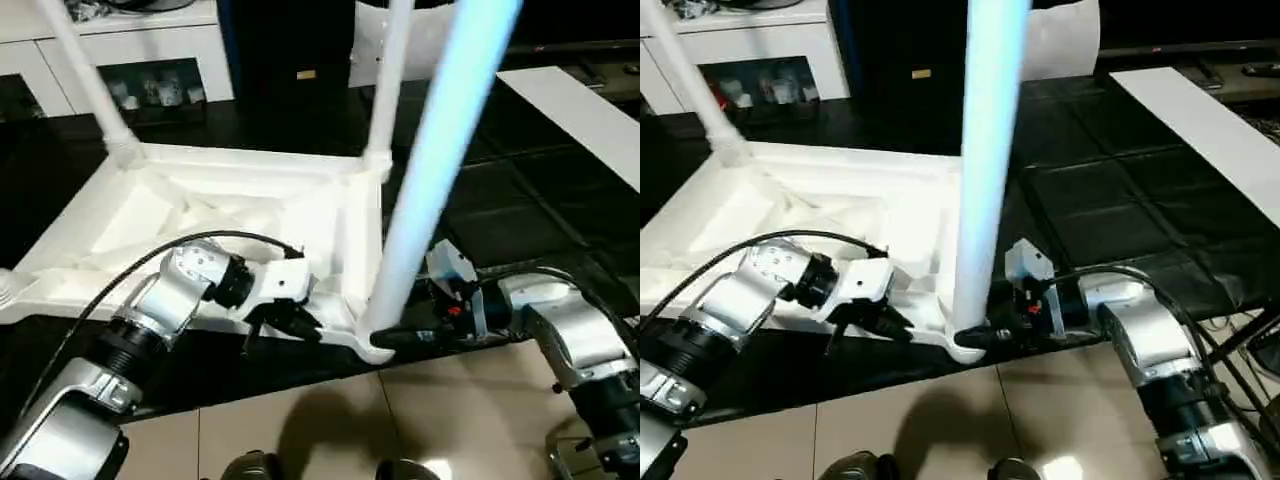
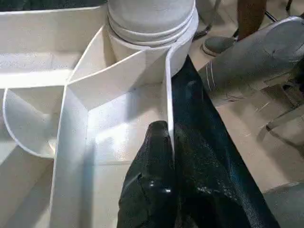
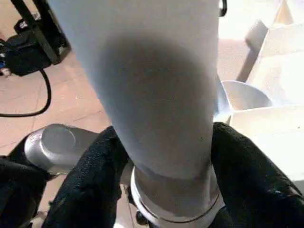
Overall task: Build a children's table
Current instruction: Rotate leg to tighten
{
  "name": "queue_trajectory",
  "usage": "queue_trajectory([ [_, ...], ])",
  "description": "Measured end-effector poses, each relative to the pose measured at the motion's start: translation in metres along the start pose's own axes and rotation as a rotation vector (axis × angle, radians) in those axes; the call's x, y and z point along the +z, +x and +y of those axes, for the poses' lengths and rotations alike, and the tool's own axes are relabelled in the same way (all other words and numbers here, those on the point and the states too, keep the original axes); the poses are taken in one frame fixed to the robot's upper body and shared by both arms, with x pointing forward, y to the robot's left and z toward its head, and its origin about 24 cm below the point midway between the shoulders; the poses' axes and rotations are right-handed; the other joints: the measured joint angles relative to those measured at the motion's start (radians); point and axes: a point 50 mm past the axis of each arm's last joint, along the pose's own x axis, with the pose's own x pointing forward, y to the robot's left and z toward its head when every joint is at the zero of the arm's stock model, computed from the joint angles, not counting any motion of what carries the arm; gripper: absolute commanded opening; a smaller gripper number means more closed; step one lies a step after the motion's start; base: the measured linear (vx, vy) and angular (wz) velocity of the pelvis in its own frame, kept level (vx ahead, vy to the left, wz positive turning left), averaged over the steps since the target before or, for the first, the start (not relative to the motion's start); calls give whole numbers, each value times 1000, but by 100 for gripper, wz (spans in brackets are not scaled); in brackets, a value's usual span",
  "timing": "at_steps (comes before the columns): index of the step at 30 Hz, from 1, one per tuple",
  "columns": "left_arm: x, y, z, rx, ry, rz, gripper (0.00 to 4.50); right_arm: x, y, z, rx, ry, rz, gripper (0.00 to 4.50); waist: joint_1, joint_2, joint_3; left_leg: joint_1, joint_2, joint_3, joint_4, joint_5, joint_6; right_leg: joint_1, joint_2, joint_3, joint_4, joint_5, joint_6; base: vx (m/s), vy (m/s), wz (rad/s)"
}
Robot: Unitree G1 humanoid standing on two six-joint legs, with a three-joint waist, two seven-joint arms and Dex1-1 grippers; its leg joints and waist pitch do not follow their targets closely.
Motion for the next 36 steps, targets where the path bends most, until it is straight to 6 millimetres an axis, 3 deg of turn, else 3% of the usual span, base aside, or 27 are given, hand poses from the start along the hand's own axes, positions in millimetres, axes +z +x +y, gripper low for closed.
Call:
queue_trajectory([
  [3,1,0,0,-10,7,-4,0,1,-1,0,12,-4,2,218,2,0,0,0,0,0,0,0,0,0,0,0,0,0,0,0,0,0],
  [14,2,0,1,-9,-25,-22,0,3,3,0,16,17,-29,201,4,0,0,0,0,0,0,0,0,0,0,0,1,0,0,0,0,0],
  [19,0,-5,16,176,-154,-6,0,2,14,-11,-248,105,-119,201,-17,0,0,1,0,-1,0,1,-1,-2,0,-1,1,-3,4,0,0,0],
  [27,11,15,39,473,-313,-13,0,12,36,-40,-756,254,-214,201,-87,-1,0,1,0,-1,2,1,-2,-8,1,0,-1,-3,5,0,0,0],
  [29,15,24,46,546,-357,-32,0,16,43,-47,-888,291,-236,201,-91,-1,0,1,0,-2,1,1,-2,-8,1,-1,-1,-3,5,0,0,0],
  [31,21,33,51,605,-386,-56,0,18,45,-53,-992,327,-265,257,-90,-1,-1,0,0,-2,1,1,-2,-9,1,-1,-2,-3,5,0,0,0],
  [35,29,43,54,656,-407,-88,0,21,45,-56,-1066,375,-336,280,-82,-1,-1,-1,-1,-2,-1,-1,-1,-9,1,-1,-2,2,-2,0,0,0],
  [36,29,43,54,664,-407,-88,0,22,45,-57,-1065,376,-341,307,-79,0,-1,-1,-1,-2,-1,-2,-1,-9,1,-1,-2,2,-3,0,0,0],
])
